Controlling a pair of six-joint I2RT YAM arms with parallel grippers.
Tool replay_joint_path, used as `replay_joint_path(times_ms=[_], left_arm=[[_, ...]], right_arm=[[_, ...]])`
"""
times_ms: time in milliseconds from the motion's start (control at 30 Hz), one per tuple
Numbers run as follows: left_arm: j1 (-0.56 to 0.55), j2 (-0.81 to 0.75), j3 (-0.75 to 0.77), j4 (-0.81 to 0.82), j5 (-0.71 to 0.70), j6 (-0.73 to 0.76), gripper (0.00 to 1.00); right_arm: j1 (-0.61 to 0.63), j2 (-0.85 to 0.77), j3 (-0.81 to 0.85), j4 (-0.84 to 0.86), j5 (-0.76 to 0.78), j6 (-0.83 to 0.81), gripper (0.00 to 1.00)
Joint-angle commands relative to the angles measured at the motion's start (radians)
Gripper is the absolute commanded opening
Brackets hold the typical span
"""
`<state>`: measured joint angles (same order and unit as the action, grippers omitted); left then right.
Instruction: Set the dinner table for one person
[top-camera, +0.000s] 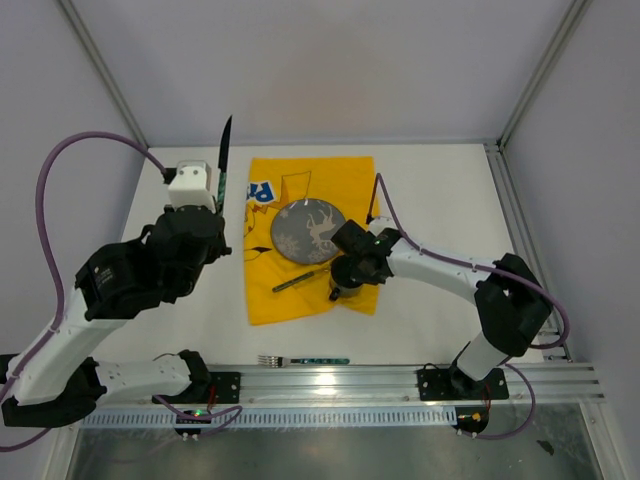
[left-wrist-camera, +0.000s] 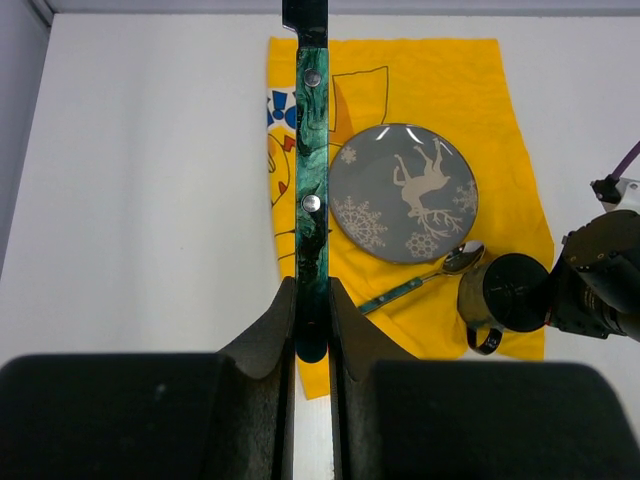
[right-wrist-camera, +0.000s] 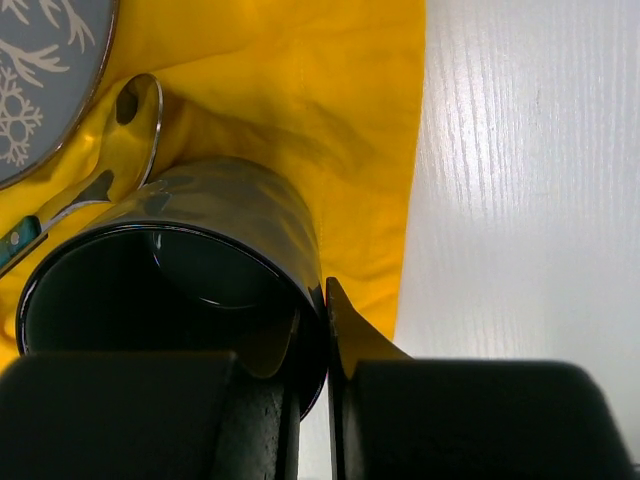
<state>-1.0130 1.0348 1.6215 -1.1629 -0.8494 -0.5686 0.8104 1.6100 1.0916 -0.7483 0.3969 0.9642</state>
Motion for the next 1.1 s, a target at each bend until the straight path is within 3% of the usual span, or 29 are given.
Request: replay_joint_path(times_ms=[0,533,767,1067], left_arm=[[0.002,-0.005,-0.006,0.038,-0.027,-0.013,0.00],[0.002,0.022,-0.054,0.089,0.015,-0.005,0.00],[0.002,0.011,-0.064,0.092,0.012,-0.005,0.00],[0.002,0.013,-0.089,0.103,0.018,-0.011,0.00]], right_arm=[[0.004,-0.015,-0.007,0.043,-0.007,0.001,0.03],[-0.184,-0.245,-0.079,-0.062,0.132,0.028,0.03],[-0.260,-0.263,-0.093,-0.054,0.134,-0.015,0.03],[-0.255,-0.243,-0.036,-0.019,0.048,-0.071,0.03]])
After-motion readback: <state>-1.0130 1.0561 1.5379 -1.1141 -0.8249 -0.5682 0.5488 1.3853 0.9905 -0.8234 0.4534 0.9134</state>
